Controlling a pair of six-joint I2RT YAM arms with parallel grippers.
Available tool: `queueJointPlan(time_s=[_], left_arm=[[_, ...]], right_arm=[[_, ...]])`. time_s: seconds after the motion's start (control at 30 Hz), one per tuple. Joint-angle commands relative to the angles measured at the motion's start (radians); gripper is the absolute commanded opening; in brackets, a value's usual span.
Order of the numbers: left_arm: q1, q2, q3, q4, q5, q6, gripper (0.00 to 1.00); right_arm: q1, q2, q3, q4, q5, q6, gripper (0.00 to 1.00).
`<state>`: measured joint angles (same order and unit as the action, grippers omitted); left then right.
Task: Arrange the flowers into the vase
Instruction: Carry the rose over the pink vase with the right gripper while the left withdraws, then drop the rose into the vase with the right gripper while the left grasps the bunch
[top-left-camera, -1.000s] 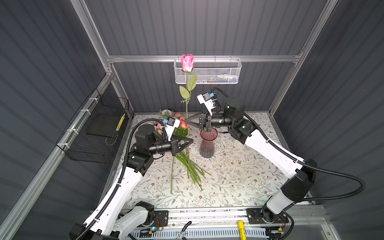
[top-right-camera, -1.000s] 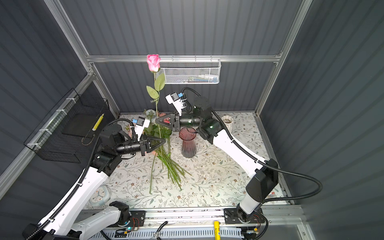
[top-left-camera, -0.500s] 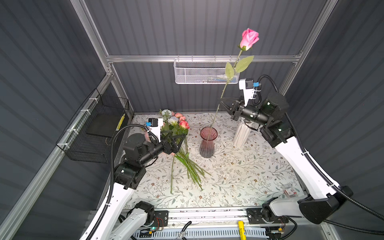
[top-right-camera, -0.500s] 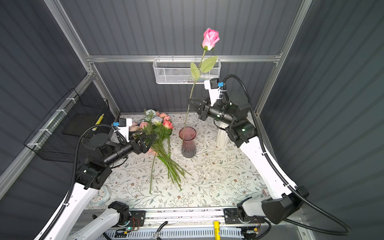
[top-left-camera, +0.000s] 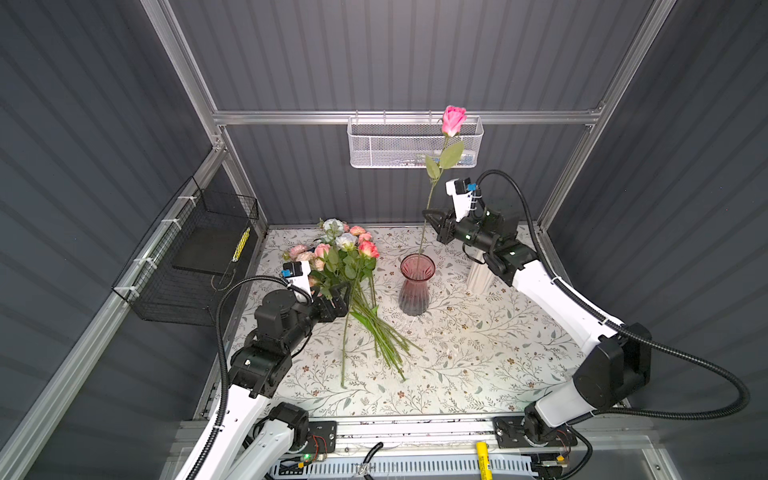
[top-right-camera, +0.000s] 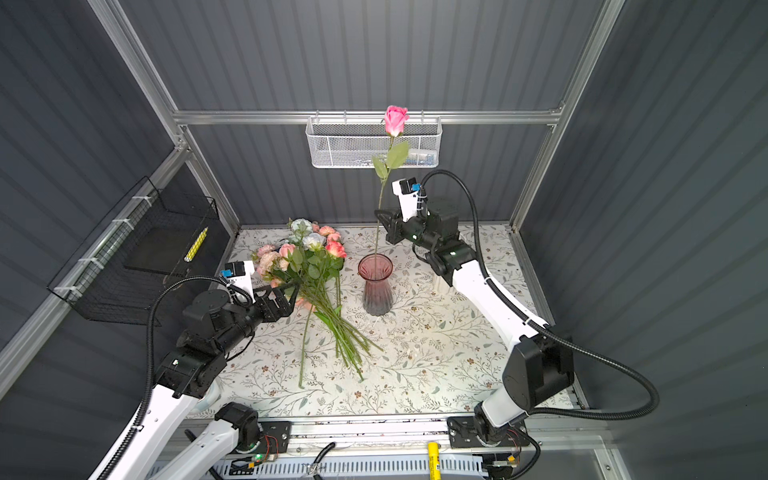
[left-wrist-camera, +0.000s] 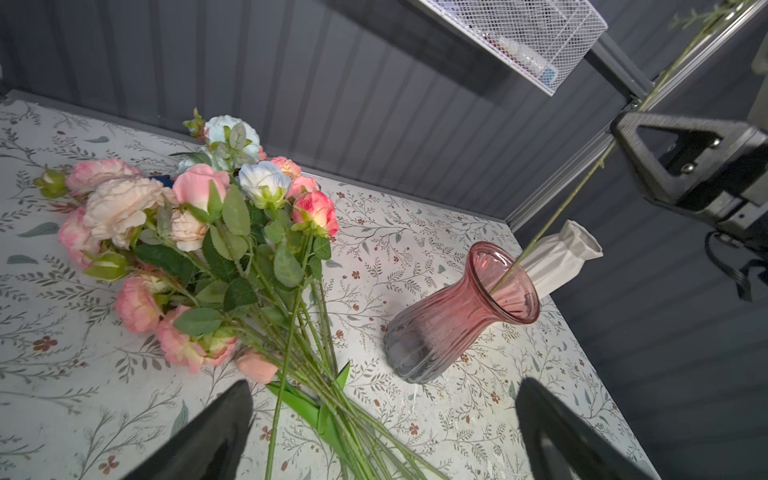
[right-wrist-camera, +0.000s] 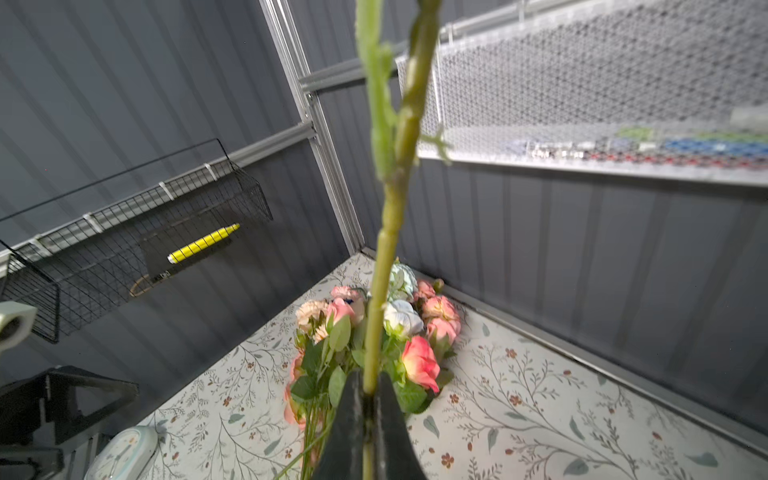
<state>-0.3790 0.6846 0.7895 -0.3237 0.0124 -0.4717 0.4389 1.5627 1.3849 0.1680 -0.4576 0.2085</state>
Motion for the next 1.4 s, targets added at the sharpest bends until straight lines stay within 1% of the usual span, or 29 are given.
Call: queueJointPlan(time_s=[0.0, 0.1, 0.17, 0.27, 0.33, 0.43, 0.5, 0.53, 0.6, 0.67, 0.7, 0.77, 0.87, 1.03, 1.13, 1.23, 1.37], left_arm=[[-0.001, 0.008, -0.018, -0.015, -0.046, -0.049, 1.00], [-0.001, 0.036, -0.034, -0.018, -0.056, -0.075, 1.00], [-0.001, 0.062, -0.045, -0.016, -0.057, -0.093, 1.00], [-0.001, 0.105, -0.049, -0.020, -0.055, -0.107, 1.00], [-0.001, 0.127, -0.046, -0.020, -0.045, -0.107, 1.00], [-0.001, 0.154, -0.047, -0.018, -0.038, -0.107, 0.99], [-0.001, 0.173, -0.049, -0.018, -0.038, -0.107, 0.96], [-0.001, 0.190, -0.049, -0.020, -0.037, -0.107, 0.93], [-0.001, 0.239, -0.047, -0.027, -0.038, -0.105, 0.82], [-0.001, 0.299, -0.051, -0.026, -0.034, -0.098, 0.69], [-0.001, 0.327, -0.058, -0.023, -0.031, -0.101, 0.65], [-0.001, 0.384, -0.079, -0.001, -0.019, -0.104, 0.63], [-0.001, 0.463, -0.107, 0.026, -0.006, -0.114, 0.62], [-0.001, 0.567, -0.123, 0.042, -0.032, -0.103, 0.62], [-0.003, 0.617, -0.128, 0.064, -0.032, -0.089, 0.53], [-0.003, 0.665, -0.131, 0.080, -0.021, -0.077, 0.41], [-0.003, 0.668, -0.143, 0.106, -0.007, -0.066, 0.26]], right_arm=[[0.030, -0.027, -0.041, 0.047, 0.023, -0.012, 0.01], [0.060, -0.056, -0.102, 0.022, 0.065, 0.006, 0.14], [0.070, -0.071, -0.125, -0.013, 0.073, 0.028, 0.27], [0.069, -0.106, -0.164, -0.022, 0.064, 0.072, 0.46], [0.067, -0.137, -0.177, -0.044, 0.062, 0.084, 0.53], [0.068, -0.203, -0.191, -0.095, 0.058, 0.096, 0.61], [0.067, -0.276, -0.243, -0.082, 0.066, 0.113, 0.63], [0.069, -0.317, -0.274, -0.069, 0.068, 0.121, 0.63], [0.069, -0.384, -0.319, -0.063, 0.064, 0.133, 0.64], [0.068, -0.436, -0.348, -0.082, 0.057, 0.145, 0.65], [0.068, -0.470, -0.361, -0.089, 0.056, 0.149, 0.65], [0.068, -0.519, -0.397, -0.082, 0.061, 0.164, 0.65], [0.068, -0.564, -0.426, -0.083, 0.069, 0.169, 0.66], [0.068, -0.605, -0.446, -0.087, 0.089, 0.170, 0.69], [0.068, -0.612, -0.449, -0.084, 0.090, 0.175, 0.69], [0.068, -0.612, -0.447, -0.082, 0.090, 0.178, 0.70], [0.067, -0.608, -0.448, -0.078, 0.089, 0.184, 0.71]])
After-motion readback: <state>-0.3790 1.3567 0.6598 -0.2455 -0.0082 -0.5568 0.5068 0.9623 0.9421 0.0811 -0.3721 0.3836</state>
